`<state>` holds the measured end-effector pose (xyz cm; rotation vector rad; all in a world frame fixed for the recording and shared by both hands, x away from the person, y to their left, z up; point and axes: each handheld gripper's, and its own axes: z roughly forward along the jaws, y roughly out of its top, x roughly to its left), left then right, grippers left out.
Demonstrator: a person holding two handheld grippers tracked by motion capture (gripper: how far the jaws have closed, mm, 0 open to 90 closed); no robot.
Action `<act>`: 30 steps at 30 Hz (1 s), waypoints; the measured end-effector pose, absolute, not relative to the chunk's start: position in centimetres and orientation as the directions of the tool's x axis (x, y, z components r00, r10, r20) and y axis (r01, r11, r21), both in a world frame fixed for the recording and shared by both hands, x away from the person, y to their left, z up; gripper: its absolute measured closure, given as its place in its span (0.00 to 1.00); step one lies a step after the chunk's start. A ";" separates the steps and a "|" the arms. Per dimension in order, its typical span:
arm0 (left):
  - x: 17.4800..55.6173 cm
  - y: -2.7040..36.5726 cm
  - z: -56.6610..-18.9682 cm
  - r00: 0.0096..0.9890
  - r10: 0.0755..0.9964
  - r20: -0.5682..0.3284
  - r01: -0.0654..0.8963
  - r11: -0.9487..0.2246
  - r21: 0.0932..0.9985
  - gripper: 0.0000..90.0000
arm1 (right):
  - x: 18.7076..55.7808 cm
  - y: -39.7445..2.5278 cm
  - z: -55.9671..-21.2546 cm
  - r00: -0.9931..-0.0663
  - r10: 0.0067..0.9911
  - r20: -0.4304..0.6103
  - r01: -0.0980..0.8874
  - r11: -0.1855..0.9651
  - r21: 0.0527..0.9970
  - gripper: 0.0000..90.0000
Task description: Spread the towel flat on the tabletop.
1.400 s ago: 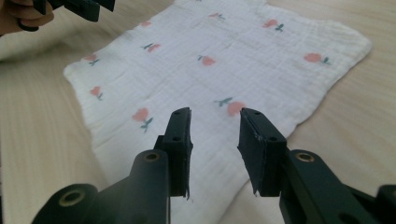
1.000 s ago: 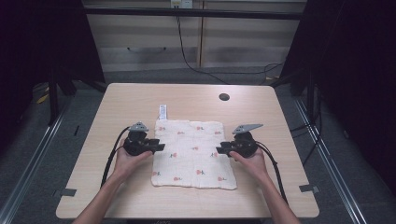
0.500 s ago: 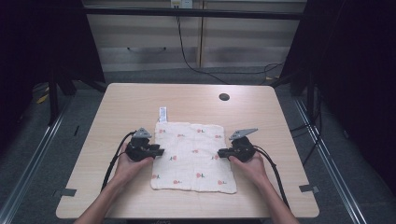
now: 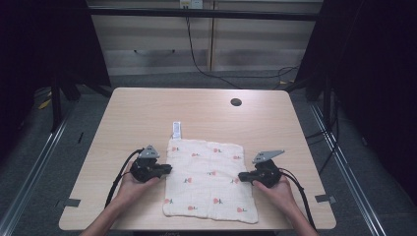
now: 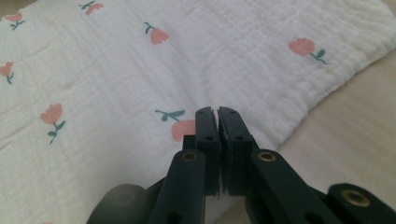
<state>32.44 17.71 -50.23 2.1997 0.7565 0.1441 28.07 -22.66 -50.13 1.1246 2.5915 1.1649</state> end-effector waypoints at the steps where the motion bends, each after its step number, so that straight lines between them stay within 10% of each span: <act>1: 32.2 17.7 -50.2 0.821 0.554 -0.139 0.470 -0.518 0.715 0.93 | 27.2 -22.8 -50.1 -0.727 0.652 0.213 0.593 0.441 0.674 0.97; 11: 31.3 17.1 -50.0 0.831 0.533 -0.158 0.463 -0.506 0.728 0.83 | 25.8 -22.6 -49.7 -0.751 0.628 0.204 0.570 0.459 0.681 0.88; 30: 32.6 17.2 -50.4 0.815 0.554 -0.169 0.480 -0.484 0.731 0.84 | 35.9 -24.4 -50.5 -0.601 0.772 0.206 0.626 0.295 0.721 0.72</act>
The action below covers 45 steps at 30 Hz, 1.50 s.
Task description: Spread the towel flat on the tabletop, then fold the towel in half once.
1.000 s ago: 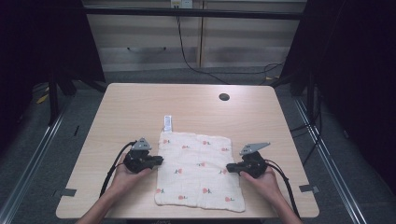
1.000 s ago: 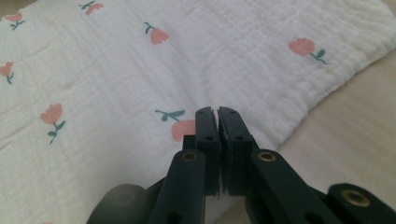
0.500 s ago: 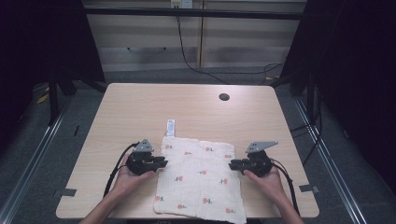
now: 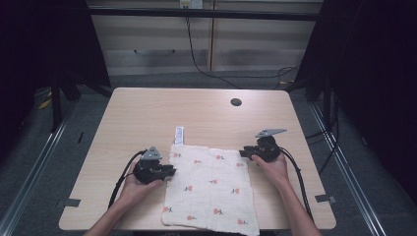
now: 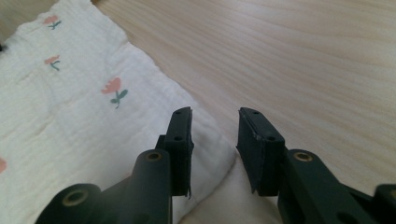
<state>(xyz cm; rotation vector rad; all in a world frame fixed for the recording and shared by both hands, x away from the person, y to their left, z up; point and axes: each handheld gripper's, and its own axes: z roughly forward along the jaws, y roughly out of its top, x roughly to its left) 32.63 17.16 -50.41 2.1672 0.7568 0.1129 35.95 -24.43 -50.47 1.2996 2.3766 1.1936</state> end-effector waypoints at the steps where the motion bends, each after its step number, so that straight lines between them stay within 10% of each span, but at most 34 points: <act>1: 32.6 17.2 -50.4 0.815 0.554 -0.169 0.480 -0.484 0.731 0.84 | 35.9 -24.4 -50.5 -0.601 0.772 0.206 0.626 0.295 0.721 0.72; 14: 32.7 17.2 -50.4 0.809 0.556 -0.193 0.498 -0.473 0.727 0.81 | 35.9 -23.8 -51.0 -0.645 0.729 0.229 0.615 0.316 0.723 0.96; 45: 40.8 17.4 -49.8 0.698 0.678 -0.230 0.575 -0.339 0.745 0.62 | 36.1 -23.4 -49.8 -0.642 0.731 0.231 0.586 0.275 0.762 0.97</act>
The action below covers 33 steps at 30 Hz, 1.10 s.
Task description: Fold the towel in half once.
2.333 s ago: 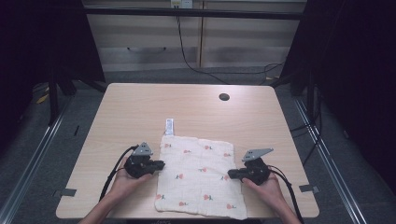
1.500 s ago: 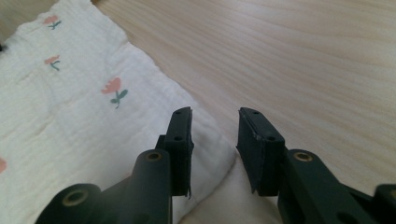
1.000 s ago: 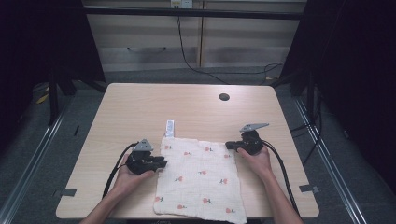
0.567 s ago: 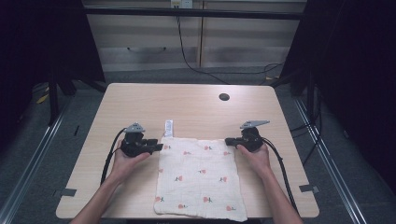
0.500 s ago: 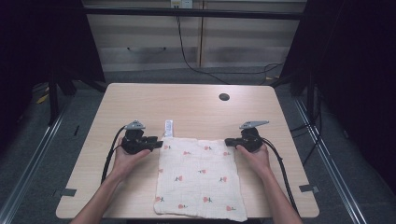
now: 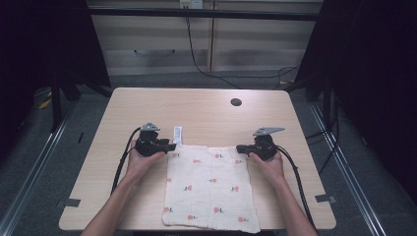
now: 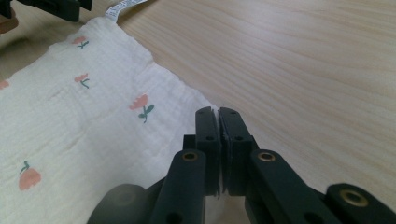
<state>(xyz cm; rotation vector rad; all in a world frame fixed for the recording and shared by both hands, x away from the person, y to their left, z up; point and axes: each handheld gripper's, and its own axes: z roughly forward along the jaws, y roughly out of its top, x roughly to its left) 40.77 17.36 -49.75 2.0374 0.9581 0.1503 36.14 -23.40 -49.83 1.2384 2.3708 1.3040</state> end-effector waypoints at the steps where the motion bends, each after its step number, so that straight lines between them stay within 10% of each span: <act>1: 40.9 17.4 -50.0 0.697 0.681 -0.225 0.576 -0.345 0.741 0.62 | 36.2 -23.5 -49.8 -0.641 0.731 0.234 0.586 0.270 0.764 0.97; 9: 41.1 17.0 -50.7 0.714 0.676 -0.183 0.561 -0.396 0.726 0.63 | 36.6 -23.6 -50.2 -0.633 0.734 0.245 0.599 0.265 0.755 0.97; 18: 40.1 16.4 -50.6 0.756 0.643 -0.120 0.506 -0.459 0.730 0.93 | 36.5 -23.5 -50.3 -0.633 0.736 0.242 0.598 0.266 0.756 0.97; 33: 40.1 17.5 -48.2 0.751 0.621 -0.223 0.505 -0.323 0.801 0.95 | 35.9 -23.8 -48.7 -0.636 0.733 0.243 0.569 0.232 0.789 0.97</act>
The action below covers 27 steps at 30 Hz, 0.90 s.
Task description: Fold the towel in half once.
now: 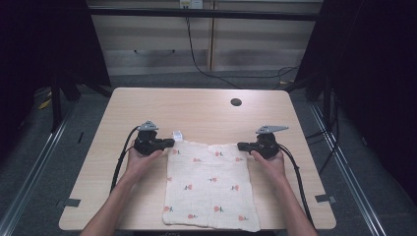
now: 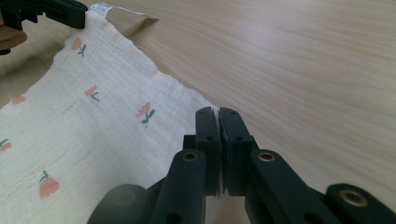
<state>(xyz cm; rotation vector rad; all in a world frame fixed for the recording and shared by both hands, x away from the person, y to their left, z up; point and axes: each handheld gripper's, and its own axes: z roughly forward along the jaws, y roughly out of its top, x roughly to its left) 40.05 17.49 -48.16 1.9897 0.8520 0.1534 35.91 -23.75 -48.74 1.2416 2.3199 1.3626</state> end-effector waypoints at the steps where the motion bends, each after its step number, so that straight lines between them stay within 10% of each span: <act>1: 40.0 17.5 -47.9 0.751 0.620 -0.229 0.504 -0.313 0.805 0.95 | 35.9 -23.7 -48.6 -0.639 0.731 0.241 0.565 0.233 0.791 0.97; 27: 41.2 18.7 -40.0 0.749 0.634 -0.193 0.404 -0.206 0.891 0.95 | 38.5 -23.3 -40.7 -0.664 0.732 0.155 0.455 0.230 0.860 0.97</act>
